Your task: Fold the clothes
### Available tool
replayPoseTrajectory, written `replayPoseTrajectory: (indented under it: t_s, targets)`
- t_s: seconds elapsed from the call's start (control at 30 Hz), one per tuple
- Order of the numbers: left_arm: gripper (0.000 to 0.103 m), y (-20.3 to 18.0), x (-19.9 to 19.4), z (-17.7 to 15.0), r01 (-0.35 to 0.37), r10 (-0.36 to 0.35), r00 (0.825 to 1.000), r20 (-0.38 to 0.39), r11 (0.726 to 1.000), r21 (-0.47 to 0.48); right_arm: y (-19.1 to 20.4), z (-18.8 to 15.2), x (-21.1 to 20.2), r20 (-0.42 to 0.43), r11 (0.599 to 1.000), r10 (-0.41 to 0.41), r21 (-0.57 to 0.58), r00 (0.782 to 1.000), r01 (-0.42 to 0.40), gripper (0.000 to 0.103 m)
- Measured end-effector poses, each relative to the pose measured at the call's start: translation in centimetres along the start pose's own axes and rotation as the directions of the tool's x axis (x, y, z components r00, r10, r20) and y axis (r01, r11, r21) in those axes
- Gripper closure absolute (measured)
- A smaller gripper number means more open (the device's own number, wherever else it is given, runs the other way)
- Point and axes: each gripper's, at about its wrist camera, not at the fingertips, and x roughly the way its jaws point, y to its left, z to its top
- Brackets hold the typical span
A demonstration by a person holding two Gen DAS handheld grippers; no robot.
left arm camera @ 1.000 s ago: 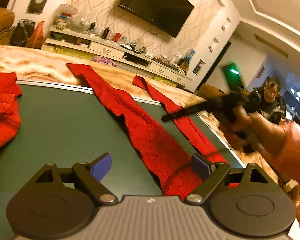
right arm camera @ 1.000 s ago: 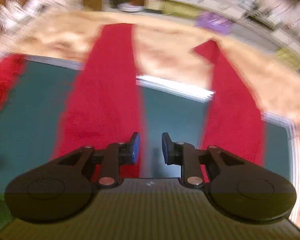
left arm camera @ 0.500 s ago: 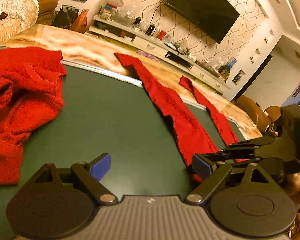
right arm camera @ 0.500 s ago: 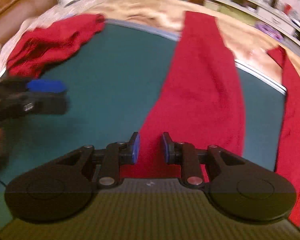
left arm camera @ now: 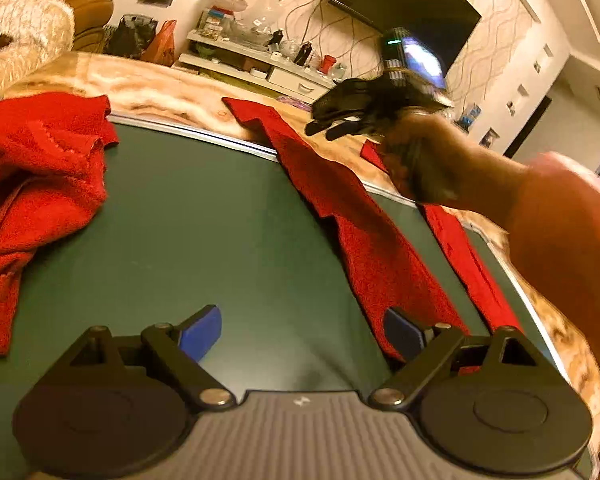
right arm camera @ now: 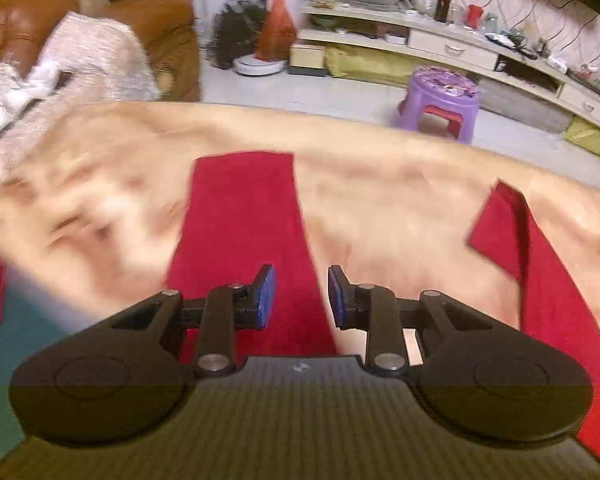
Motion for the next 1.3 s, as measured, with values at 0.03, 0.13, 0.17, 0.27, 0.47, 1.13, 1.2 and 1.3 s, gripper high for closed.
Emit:
replayPoseTrajectory:
  t_s: [0.03, 0.13, 0.17, 0.27, 0.47, 1.13, 1.2, 1.3]
  targets:
    - [0.011, 0.1, -0.1, 0.0, -0.003, 0.003, 1.000, 0.002, 1.000, -0.007, 0.3, 0.5, 1.0, -0.003, 1.000, -0.029, -0.006, 1.000, 0.029, 0.069]
    - [0.011, 0.3, -0.4, 0.1, -0.021, 0.021, 1.000, 0.008, 1.000, -0.022, 0.5, 1.3, 3.6, -0.035, 0.998, -0.054, 0.035, 0.998, 0.056, 0.069]
    - [0.011, 0.4, -0.6, 0.2, -0.023, 0.023, 1.000, 0.014, 0.999, -0.026, 0.2, 0.8, 3.6, -0.020, 0.997, -0.036, 0.065, 0.999, 0.037, 0.069]
    - [0.011, 0.7, -1.1, 0.3, -0.019, 0.020, 0.999, 0.026, 0.999, -0.044, -0.3, 0.0, 3.6, -0.014, 0.992, 0.020, 0.123, 1.000, -0.018, 0.078]
    - [0.011, 0.7, -1.3, 0.2, -0.019, 0.020, 0.999, 0.027, 0.999, -0.044, 0.1, 0.5, 3.6, 0.009, 0.997, -0.042, 0.064, 0.999, 0.041, 0.094]
    - [0.011, 0.2, -0.3, 0.0, -0.046, 0.046, 0.999, 0.014, 0.999, -0.019, -18.2, -3.0, -3.0, 0.014, 0.940, -0.202, 0.282, 0.979, 0.190, 0.070]
    - [0.011, 0.1, -0.3, 0.0, -0.046, 0.047, 0.999, 0.014, 0.999, -0.014, -17.8, -3.2, -1.4, 0.011, 0.941, -0.208, 0.275, 0.978, 0.197, 0.070]
    - [0.011, -0.1, -0.2, -0.1, -0.045, 0.045, 0.999, 0.013, 0.999, -0.009, -17.5, -3.4, 0.4, 0.007, 0.935, -0.197, 0.301, 0.980, 0.186, 0.070]
